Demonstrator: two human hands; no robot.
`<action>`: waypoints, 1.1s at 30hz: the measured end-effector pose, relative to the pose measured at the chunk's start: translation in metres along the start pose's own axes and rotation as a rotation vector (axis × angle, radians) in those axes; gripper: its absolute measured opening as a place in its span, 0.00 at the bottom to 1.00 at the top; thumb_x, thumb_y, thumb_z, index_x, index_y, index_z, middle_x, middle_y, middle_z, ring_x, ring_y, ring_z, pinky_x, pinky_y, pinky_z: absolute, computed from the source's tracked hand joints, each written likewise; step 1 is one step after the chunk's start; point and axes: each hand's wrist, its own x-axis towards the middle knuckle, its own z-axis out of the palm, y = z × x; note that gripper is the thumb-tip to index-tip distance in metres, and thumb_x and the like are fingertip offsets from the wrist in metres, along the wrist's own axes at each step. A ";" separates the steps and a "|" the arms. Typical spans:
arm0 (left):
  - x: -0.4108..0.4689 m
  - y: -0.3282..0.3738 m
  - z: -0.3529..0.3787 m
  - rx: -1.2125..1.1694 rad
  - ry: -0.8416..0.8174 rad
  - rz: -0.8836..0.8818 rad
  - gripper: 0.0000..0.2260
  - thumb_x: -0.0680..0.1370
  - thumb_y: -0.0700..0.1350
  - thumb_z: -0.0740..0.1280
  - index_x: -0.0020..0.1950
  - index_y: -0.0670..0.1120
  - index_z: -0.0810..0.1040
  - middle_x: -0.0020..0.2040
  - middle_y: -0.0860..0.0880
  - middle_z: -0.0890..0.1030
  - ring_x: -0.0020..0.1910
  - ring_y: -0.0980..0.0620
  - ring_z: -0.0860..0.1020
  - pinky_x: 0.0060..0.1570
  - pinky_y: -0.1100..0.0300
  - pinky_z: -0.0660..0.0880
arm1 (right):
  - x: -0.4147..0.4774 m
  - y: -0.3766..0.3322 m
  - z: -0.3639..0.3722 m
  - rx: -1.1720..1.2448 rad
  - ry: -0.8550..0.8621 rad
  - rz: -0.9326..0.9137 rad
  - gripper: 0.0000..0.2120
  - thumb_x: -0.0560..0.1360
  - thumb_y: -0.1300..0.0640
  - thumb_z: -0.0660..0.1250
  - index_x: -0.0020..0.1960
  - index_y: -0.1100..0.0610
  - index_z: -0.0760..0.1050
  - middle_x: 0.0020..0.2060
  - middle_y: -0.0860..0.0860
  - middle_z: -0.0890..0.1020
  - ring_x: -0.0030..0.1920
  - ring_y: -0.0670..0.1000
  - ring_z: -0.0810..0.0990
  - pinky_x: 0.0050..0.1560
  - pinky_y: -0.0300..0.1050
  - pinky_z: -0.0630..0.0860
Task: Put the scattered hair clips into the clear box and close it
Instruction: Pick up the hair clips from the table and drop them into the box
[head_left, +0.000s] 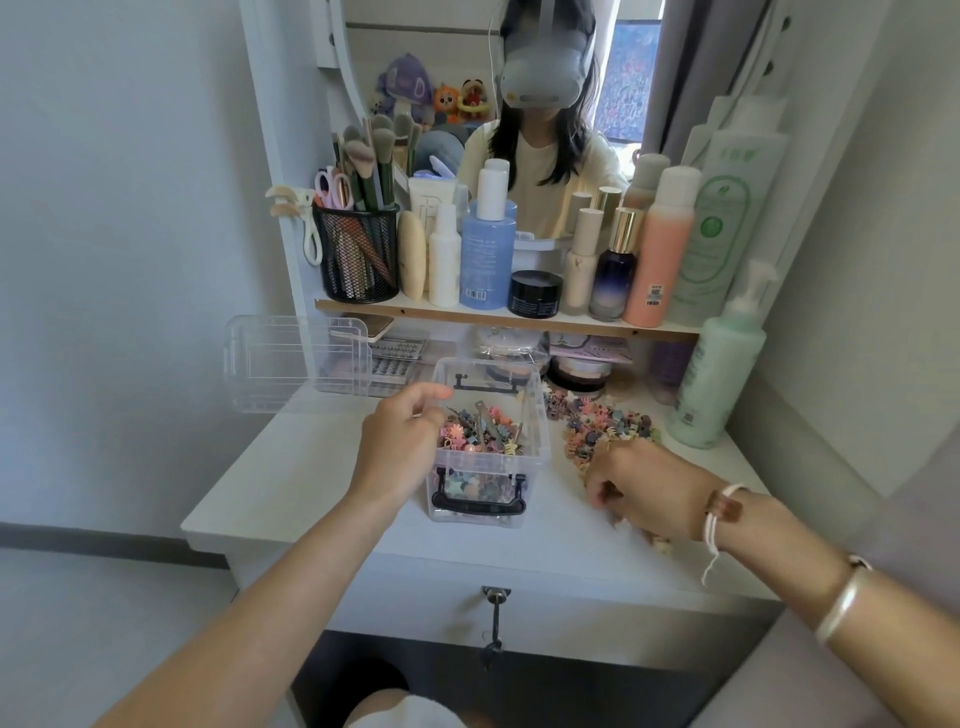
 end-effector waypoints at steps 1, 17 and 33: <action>0.000 0.000 0.000 -0.001 -0.002 0.000 0.13 0.78 0.37 0.58 0.57 0.47 0.77 0.61 0.48 0.77 0.58 0.51 0.74 0.56 0.62 0.65 | 0.000 0.001 -0.001 0.010 0.028 0.004 0.11 0.71 0.68 0.62 0.47 0.58 0.80 0.50 0.51 0.81 0.46 0.47 0.75 0.46 0.36 0.69; -0.004 0.002 0.006 0.010 -0.028 0.010 0.13 0.78 0.37 0.57 0.58 0.47 0.77 0.60 0.48 0.77 0.61 0.50 0.74 0.56 0.62 0.64 | -0.001 -0.020 -0.051 0.370 0.361 -0.010 0.12 0.73 0.56 0.67 0.56 0.53 0.78 0.58 0.48 0.79 0.52 0.49 0.79 0.61 0.49 0.73; -0.005 0.004 0.007 0.033 -0.021 0.020 0.13 0.78 0.38 0.57 0.58 0.47 0.76 0.61 0.48 0.77 0.55 0.52 0.74 0.53 0.63 0.64 | 0.006 -0.005 0.004 0.015 0.042 0.072 0.11 0.73 0.66 0.60 0.51 0.58 0.78 0.54 0.54 0.79 0.54 0.53 0.76 0.48 0.39 0.69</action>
